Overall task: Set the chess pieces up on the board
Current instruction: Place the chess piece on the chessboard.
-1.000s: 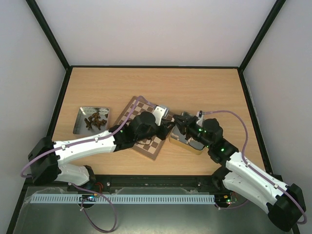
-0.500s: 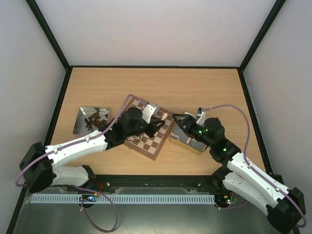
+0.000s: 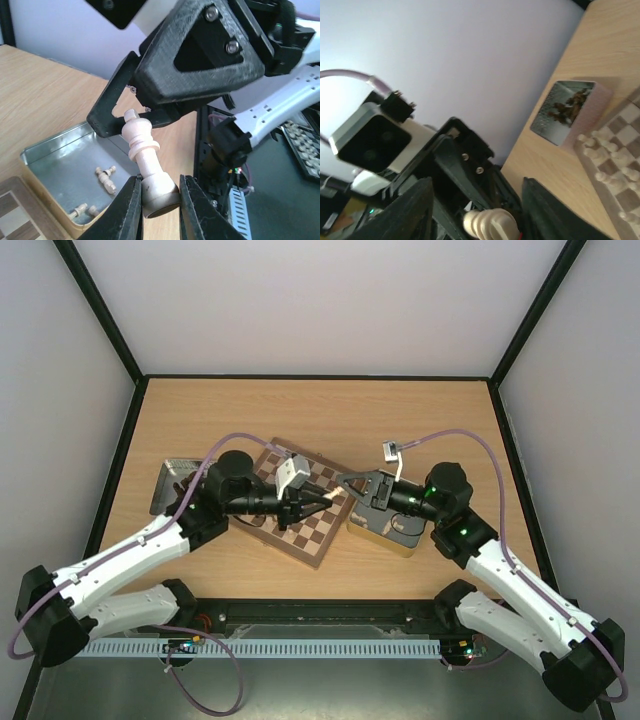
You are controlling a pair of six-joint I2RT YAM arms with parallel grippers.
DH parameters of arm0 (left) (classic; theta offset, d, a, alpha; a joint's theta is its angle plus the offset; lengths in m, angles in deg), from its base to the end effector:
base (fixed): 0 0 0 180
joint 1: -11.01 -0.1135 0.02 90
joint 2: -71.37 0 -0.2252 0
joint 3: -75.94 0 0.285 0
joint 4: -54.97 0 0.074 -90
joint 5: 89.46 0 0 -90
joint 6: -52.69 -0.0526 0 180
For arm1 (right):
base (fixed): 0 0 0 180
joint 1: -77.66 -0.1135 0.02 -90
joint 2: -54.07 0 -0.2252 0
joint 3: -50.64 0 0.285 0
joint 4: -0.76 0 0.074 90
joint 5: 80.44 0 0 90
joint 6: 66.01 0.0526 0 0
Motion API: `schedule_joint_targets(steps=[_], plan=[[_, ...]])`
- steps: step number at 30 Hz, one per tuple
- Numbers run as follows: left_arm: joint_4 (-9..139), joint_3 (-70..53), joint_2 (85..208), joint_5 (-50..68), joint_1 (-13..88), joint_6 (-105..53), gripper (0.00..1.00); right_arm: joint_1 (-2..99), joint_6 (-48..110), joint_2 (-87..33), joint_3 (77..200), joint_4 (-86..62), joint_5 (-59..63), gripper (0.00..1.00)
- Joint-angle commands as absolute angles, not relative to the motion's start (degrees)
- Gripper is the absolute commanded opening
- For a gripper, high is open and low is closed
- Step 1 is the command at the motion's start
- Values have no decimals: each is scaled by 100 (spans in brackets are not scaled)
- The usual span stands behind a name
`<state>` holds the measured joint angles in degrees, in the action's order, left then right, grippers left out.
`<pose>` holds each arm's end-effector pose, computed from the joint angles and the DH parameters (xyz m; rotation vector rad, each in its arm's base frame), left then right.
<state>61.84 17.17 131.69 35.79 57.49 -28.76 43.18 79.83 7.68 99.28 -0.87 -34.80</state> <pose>0.1908 -0.2450 0.2843 1.0441 1.5309 -1.2159 0.1944 0.1781 0.2890 -0.3843 1.8530 1.7572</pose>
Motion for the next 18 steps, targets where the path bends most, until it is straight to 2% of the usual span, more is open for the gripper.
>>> schedule_joint_targets(steps=[1, 3, 10, 18], plan=[[6224, 1609, 12965, 4376, 5629, -3309, 2, 4339, 8274, 790, 10065, 686, -4581, 42], [6207, 1621, 12889, 4498, 5570, -3333, 2, 4339, 8278, 784, 10088, 620, -4722, 39], [6292, 1616, 12773, 4818, 5402, -3499, 2, 4339, 8129, 711, 10135, 528, -5044, 36], [6433, 1502, 12942, 4920, 5355, -3615, 2, 4339, 7993, 610, 10293, 397, -5027, 10]])
